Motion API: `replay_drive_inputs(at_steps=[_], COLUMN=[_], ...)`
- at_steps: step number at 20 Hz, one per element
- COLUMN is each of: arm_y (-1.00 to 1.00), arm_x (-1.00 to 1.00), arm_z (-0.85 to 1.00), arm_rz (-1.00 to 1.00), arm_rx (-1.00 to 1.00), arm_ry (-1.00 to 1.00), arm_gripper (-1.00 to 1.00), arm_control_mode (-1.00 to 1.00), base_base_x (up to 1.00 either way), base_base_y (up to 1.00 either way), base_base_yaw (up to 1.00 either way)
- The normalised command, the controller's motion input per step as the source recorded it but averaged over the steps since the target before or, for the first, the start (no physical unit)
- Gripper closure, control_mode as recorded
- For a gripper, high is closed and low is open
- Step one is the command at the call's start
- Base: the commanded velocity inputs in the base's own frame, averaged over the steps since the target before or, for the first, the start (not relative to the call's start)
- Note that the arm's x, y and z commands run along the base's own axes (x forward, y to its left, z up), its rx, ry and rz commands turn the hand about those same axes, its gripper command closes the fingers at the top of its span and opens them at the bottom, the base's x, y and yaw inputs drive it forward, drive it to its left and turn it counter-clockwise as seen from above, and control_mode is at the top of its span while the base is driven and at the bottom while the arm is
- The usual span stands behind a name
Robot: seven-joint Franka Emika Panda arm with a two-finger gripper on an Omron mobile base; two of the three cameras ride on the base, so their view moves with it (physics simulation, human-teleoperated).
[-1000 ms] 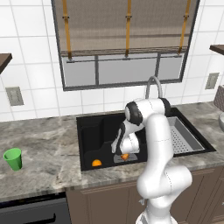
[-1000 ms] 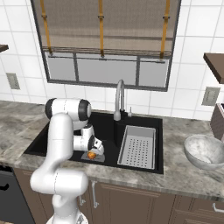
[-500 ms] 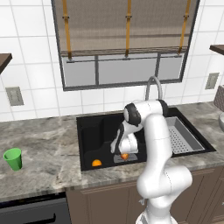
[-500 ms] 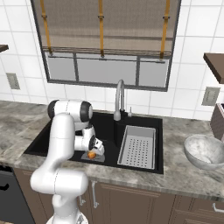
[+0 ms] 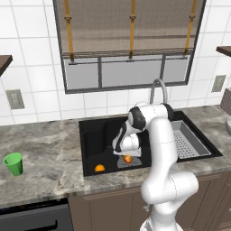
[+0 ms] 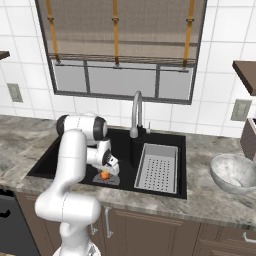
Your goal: Remove the peach and orange from the sink. Then move the bowl and cup from the counter to the sink for washing.
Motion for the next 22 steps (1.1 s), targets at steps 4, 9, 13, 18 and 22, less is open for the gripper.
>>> replay_drive_inputs(at_steps=[4, 9, 13, 18, 22], arm_y=[0.0, 0.0, 0.0, 0.0, 0.0], arm_x=[-0.18, -0.31, -0.37, -0.36, -0.29], arm_z=[-0.14, -0.11, -0.08, -0.06, -0.08], arm_rz=[-0.14, -0.14, -0.14, -0.13, -0.12], arm_rx=[0.01, 0.0, 0.0, 0.0, 0.0], arm_ry=[0.1, 0.02, 0.0, 0.0, 0.0], arm_gripper=[-1.0, -1.0, -1.0, -1.0, -1.0], arm_control_mode=[-1.0, -1.0, -1.0, -1.0, -1.0], base_base_x=[0.0, 0.0, 0.0, 0.0, 0.0], base_base_y=[0.0, 0.0, 0.0, 0.0, 0.0], base_base_yaw=[0.0, 0.0, 0.0, 0.0, 0.0])
